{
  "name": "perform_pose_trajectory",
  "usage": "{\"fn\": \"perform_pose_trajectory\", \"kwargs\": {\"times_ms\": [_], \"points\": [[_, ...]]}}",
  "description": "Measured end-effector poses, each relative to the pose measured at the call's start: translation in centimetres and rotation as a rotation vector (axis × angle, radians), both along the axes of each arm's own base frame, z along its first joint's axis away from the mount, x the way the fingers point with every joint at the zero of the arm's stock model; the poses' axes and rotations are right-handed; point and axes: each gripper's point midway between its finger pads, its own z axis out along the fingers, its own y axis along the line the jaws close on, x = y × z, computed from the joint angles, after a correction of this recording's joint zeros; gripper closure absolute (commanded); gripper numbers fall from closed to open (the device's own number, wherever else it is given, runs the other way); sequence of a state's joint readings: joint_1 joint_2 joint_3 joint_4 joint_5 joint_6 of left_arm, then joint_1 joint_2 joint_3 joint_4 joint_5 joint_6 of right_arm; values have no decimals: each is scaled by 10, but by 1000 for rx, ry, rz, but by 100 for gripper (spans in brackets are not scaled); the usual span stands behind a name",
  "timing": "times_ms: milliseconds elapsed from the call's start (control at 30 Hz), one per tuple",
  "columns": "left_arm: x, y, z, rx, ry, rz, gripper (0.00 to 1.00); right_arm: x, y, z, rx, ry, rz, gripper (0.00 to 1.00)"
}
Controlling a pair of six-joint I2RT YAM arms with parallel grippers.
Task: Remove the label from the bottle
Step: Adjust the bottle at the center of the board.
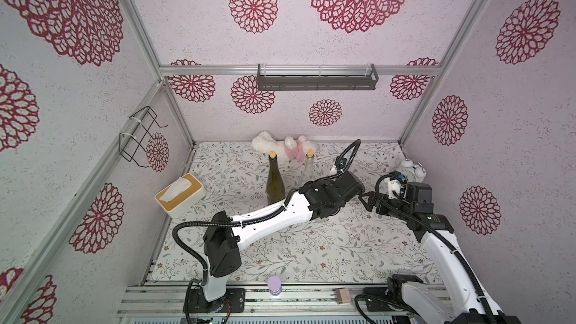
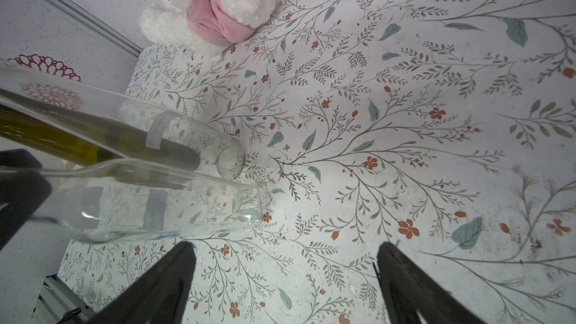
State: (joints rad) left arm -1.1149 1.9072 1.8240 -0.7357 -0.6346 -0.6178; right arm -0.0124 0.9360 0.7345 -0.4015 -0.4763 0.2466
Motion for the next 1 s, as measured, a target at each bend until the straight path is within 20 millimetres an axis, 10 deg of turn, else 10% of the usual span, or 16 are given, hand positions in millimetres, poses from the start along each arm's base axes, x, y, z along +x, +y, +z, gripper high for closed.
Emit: {"fn": "perform_pose_trajectory", "kwargs": {"times_ms": [367, 1000], "points": [[-1, -4, -8, -55, 13, 29, 71, -1, 0, 3, 0, -10, 0, 6], [-4, -8, -9, -94, 1, 28, 17, -2, 0, 7, 0, -25, -1, 6]]}}
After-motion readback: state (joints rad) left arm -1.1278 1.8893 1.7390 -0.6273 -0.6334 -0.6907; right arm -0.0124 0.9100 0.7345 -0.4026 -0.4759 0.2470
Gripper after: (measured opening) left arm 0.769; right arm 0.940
